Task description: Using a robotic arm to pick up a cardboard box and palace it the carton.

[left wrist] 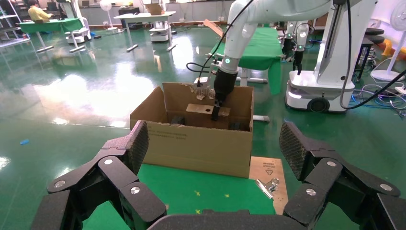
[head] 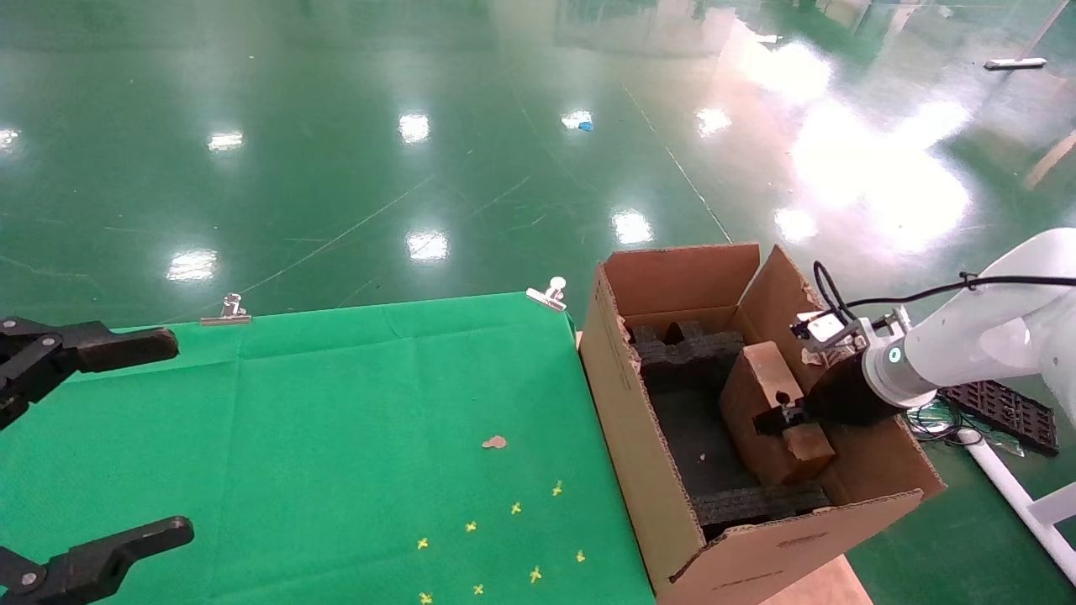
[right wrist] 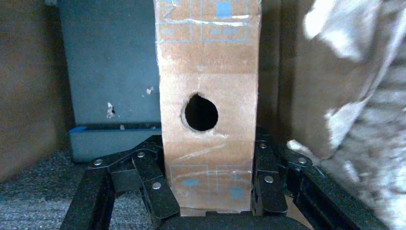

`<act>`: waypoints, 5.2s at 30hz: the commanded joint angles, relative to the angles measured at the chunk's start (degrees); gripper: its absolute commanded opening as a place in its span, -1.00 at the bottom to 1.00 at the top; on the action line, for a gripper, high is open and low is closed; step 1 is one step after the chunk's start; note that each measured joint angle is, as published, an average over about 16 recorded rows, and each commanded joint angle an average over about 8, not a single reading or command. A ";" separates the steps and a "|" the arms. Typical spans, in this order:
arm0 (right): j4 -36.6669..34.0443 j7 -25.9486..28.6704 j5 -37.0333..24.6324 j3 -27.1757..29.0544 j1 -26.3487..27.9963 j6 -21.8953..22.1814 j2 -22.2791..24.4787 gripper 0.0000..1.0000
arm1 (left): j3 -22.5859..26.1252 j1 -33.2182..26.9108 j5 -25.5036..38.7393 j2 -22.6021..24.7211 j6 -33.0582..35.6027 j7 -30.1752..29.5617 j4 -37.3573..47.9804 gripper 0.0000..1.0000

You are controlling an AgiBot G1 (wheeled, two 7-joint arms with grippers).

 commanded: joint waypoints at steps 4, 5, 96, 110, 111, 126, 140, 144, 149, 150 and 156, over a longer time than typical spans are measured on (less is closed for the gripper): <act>-0.44 -0.13 -0.47 -0.32 0.99 -0.86 -0.05 1.00 | 0.02 0.00 -0.01 -0.01 -0.01 0.01 0.00 1.00; -0.52 -0.07 -0.59 -0.41 1.21 -1.04 -0.08 1.00 | 0.02 0.00 -0.01 -0.01 -0.01 0.01 0.00 1.00; 59.69 -34.63 19.32 66.90 -24.56 -19.38 11.99 1.00 | 0.31 -0.08 -0.19 -0.12 -0.10 0.17 0.08 1.00; 73.47 -40.94 23.73 83.45 -37.87 -23.48 16.67 1.00 | 0.34 -0.08 -0.22 -0.14 -0.13 0.19 0.08 1.00; 73.89 -41.07 23.86 83.97 -38.29 -23.60 16.80 1.00 | 0.34 -0.08 -0.22 -0.14 -0.13 0.19 0.09 1.00; 73.40 -40.94 23.84 83.39 -37.83 -23.51 16.71 1.00 | 0.34 -0.07 -0.23 -0.14 -0.14 0.19 0.09 1.00; 72.76 -40.78 23.56 82.59 -37.19 -23.31 16.51 1.00 | 0.34 -0.07 -0.23 -0.14 -0.14 0.19 0.09 1.00; 72.68 -40.76 23.54 82.48 -37.10 -23.29 16.49 1.00 | 0.34 -0.08 -0.23 -0.14 -0.14 0.19 0.09 1.00; 72.61 -40.74 23.52 82.38 -37.03 -23.27 16.48 1.00 | 0.34 -0.08 -0.23 -0.14 -0.14 0.19 0.09 1.00; 72.60 -40.73 23.52 82.37 -37.02 -23.27 16.47 1.00 | 0.34 -0.08 -0.23 -0.14 -0.14 0.19 0.09 1.00; 72.55 -40.70 23.49 82.31 -36.97 -23.25 16.45 1.00 | 0.34 -0.08 -0.22 -0.14 -0.14 0.19 0.09 1.00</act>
